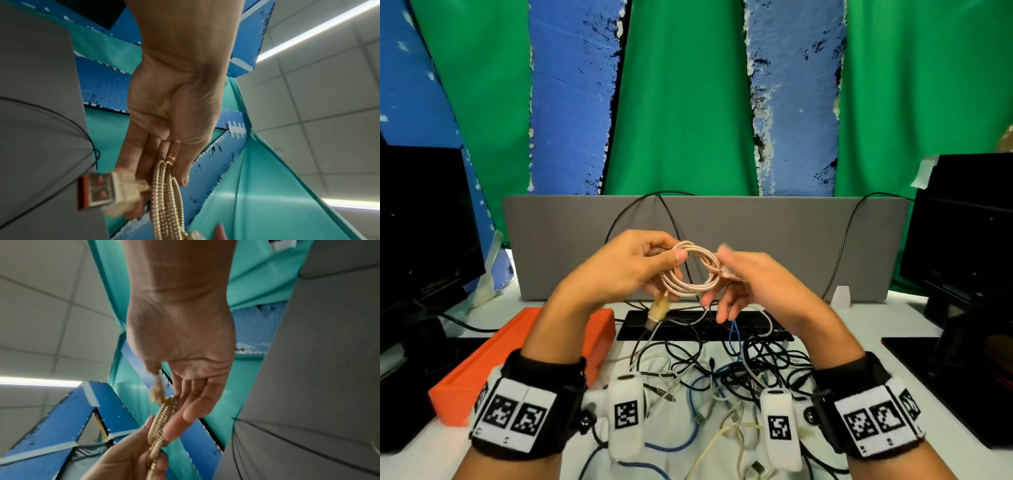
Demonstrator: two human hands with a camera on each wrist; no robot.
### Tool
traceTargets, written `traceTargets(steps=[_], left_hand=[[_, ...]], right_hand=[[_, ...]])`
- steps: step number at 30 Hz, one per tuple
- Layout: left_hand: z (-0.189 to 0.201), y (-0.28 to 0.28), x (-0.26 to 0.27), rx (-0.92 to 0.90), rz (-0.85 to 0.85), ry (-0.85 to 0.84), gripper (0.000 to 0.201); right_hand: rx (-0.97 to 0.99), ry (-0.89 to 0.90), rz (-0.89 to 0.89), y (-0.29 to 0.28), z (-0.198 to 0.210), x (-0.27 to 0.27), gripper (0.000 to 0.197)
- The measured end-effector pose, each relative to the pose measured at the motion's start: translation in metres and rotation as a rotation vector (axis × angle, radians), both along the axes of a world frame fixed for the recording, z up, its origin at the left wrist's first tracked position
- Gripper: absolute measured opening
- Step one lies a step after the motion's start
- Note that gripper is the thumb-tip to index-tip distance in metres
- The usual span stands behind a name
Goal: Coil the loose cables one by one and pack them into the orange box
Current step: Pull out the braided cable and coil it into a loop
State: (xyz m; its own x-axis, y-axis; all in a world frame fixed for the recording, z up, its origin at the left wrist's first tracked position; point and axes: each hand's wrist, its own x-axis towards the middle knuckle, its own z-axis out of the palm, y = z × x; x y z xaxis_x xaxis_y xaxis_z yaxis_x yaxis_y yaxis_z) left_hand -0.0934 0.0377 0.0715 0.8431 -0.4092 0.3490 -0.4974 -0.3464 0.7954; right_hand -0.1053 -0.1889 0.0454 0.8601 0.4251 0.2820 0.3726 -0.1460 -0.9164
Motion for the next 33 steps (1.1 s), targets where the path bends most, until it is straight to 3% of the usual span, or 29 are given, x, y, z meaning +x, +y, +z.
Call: traceTargets(steps=[2, 3, 6, 9, 11, 16, 20, 24, 28, 33], left_hand=[[0.004, 0.016, 0.007, -0.023, 0.066, 0.032, 0.019], [0.006, 0.024, 0.011, -0.038, 0.104, 0.043, 0.018], [0.004, 0.049, 0.031, -0.051, 0.239, 0.067, 0.022], [-0.004, 0.058, 0.054, 0.009, 0.323, 0.125, 0.024], [-0.013, 0.058, 0.068, 0.090, 0.347, 0.177, 0.025], [-0.036, 0.060, 0.091, 0.223, 0.311, 0.305, 0.024], [-0.049, 0.067, 0.103, 0.339, 0.309, 0.329, 0.025], [-0.056, 0.067, 0.109, 0.422, 0.310, 0.375, 0.020], [-0.063, 0.063, 0.116, 0.514, 0.320, 0.421, 0.024], [-0.075, 0.051, 0.121, 0.585, 0.295, 0.540, 0.014]], right_hand=[[0.060, 0.119, 0.014, 0.011, -0.006, 0.011, 0.070], [0.012, 0.136, -0.020, 0.018, -0.012, 0.021, 0.073], [-0.457, -0.006, -0.101, 0.049, -0.038, 0.055, 0.057], [-1.013, -0.247, 0.047, 0.084, -0.067, 0.075, 0.043], [-1.181, -0.287, 0.147, 0.105, -0.080, 0.079, 0.053], [-1.313, -0.149, 0.177, 0.129, -0.094, 0.090, 0.076], [-1.451, -0.047, 0.251, 0.131, -0.100, 0.089, 0.074], [-1.527, -0.020, 0.218, 0.116, -0.101, 0.086, 0.085], [-1.560, 0.015, 0.225, 0.091, -0.097, 0.081, 0.082], [-1.546, 0.082, 0.222, 0.065, -0.096, 0.081, 0.084]])
